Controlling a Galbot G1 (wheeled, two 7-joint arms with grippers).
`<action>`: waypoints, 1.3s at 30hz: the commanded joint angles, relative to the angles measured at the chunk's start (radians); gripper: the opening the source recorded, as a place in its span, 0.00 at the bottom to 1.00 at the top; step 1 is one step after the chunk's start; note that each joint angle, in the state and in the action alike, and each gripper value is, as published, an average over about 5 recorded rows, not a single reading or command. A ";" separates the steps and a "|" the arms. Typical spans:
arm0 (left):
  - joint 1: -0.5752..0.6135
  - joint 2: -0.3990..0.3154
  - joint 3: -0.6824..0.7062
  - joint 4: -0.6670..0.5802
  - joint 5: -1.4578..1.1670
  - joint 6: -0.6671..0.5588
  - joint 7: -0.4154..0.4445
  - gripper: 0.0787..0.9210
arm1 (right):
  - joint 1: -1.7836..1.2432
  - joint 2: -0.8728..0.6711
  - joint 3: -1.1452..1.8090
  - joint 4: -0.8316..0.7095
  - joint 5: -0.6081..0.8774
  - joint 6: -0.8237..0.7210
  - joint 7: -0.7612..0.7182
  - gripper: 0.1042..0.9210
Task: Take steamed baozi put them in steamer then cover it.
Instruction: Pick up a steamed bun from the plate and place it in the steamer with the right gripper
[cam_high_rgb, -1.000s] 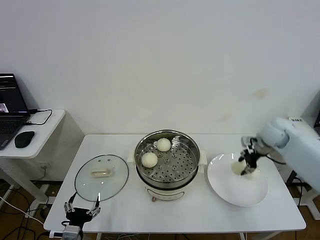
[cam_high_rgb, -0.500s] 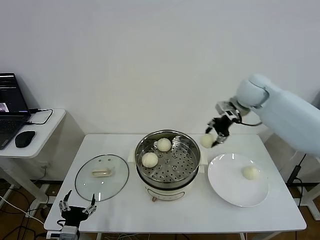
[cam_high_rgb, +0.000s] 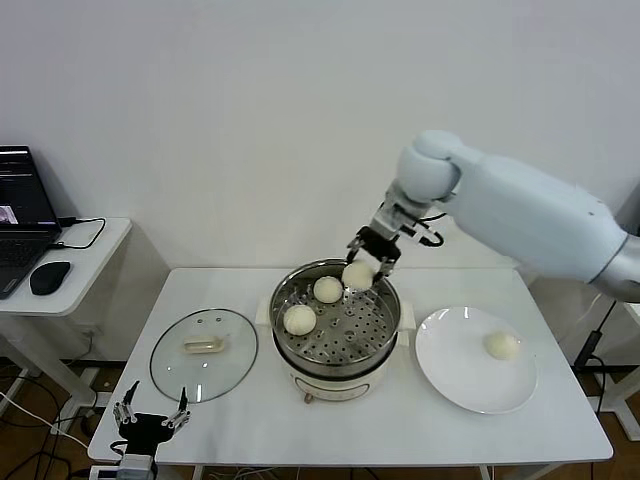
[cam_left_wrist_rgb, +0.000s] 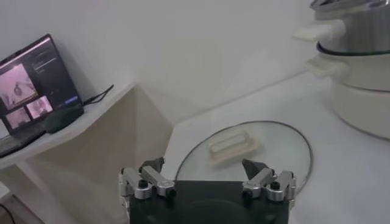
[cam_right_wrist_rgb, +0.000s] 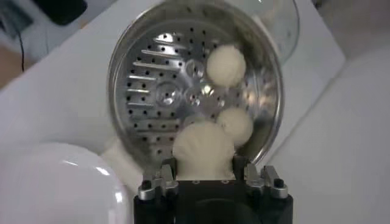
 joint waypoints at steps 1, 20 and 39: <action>-0.003 -0.001 -0.005 -0.006 -0.006 0.000 0.001 0.88 | 0.020 0.080 -0.104 0.034 -0.089 0.261 0.063 0.57; -0.010 -0.005 0.003 0.007 -0.014 0.001 0.002 0.88 | -0.049 0.078 -0.143 0.089 -0.156 0.272 0.038 0.57; -0.010 -0.007 0.006 0.011 -0.015 0.001 0.003 0.88 | -0.132 0.120 -0.132 0.076 -0.223 0.250 0.062 0.57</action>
